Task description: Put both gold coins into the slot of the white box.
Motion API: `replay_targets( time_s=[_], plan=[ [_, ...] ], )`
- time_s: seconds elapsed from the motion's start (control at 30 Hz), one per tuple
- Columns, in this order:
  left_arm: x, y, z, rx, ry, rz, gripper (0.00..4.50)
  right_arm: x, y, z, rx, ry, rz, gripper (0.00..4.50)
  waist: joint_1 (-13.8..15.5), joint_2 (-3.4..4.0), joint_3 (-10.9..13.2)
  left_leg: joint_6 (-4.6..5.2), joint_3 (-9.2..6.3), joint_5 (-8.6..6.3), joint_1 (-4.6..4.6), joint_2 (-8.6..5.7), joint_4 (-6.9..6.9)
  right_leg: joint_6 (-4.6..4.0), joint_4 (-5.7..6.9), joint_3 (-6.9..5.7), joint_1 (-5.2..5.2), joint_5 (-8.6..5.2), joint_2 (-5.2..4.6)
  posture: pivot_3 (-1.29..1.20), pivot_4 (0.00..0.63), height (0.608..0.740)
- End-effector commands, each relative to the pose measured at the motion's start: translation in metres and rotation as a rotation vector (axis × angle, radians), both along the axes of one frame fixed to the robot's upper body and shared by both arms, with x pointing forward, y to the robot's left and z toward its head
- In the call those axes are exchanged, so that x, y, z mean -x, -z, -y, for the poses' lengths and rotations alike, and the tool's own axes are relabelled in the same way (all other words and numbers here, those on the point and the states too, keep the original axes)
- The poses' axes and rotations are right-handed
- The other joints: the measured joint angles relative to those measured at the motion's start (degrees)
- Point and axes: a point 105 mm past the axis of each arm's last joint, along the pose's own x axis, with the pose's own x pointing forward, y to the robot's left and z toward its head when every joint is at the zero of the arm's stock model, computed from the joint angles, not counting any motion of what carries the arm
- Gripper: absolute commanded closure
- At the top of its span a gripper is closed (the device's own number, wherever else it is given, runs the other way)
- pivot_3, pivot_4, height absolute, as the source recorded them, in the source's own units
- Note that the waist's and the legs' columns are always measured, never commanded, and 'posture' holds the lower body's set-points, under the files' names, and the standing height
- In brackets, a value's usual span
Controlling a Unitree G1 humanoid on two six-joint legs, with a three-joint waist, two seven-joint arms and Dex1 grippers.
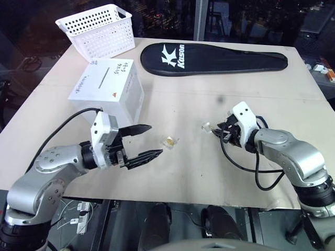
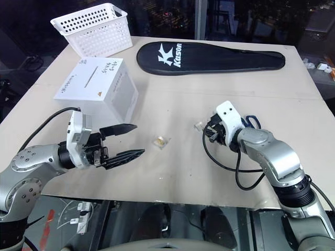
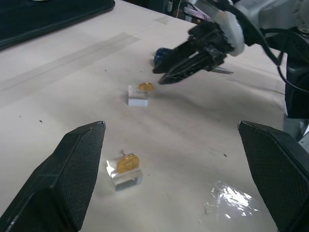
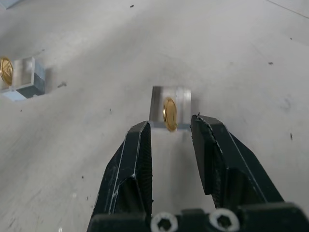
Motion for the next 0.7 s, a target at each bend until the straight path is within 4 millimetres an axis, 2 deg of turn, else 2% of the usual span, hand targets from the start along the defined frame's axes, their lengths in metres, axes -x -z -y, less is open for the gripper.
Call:
replay_targets(
  time_s=[0.03, 0.27, 0.37, 0.7],
  plan=[
    [0.0043, -0.0094, 0.0032, 0.007, 0.017, 0.038, 0.0, -0.0023, -0.0108, -0.0065, -0.007, -0.024, 0.042, 3.05, 0.08, 0.0, 0.0, 0.0, 0.0, 0.0, 0.0, 0.0, 0.0, 0.0, 0.0, 0.0, 0.0, 0.0, 0.0, 0.0, 0.15, 0.74],
    [0.0044, -0.0093, 0.003, 0.005, 0.013, 0.042, 0.0, -0.004, -0.008, -0.0084, -0.009, -0.027, 0.02, 3.05, 0.05, 0.01, 0.0, 0.0, 0.0, 0.0, 0.0, 0.0, -0.01, 0.0, 0.0, -0.01, 0.0, 0.0, 0.0, 0.0, 0.15, 0.74],
    [0.0049, -0.0093, 0.0032, 0.003, 0.014, 0.043, 0.0, -0.0043, -0.0073, -0.0089, -0.001, -0.028, 0.023, 3.82, 0.04, 0.01, 0.0, 0.0, 0.0, 0.0, 0.0, 0.0, -0.01, 0.0, 0.0, -0.01, 0.0, 0.0, 0.0, 0.0, 0.15, 0.74],
    [0.0064, -0.0095, 0.0037, 0.003, 0.02, 0.036, 0.0, -0.0053, -0.0037, -0.0113, 0.012, -0.025, 0.022, 3.82, 0.03, 0.0, 0.0, 0.0, 0.01, 0.0, 0.0, 0.0, -0.01, 0.0, 0.0, 0.0, -0.01, 0.0, 0.0, 0.0, 0.15, 0.74]
  ],
)
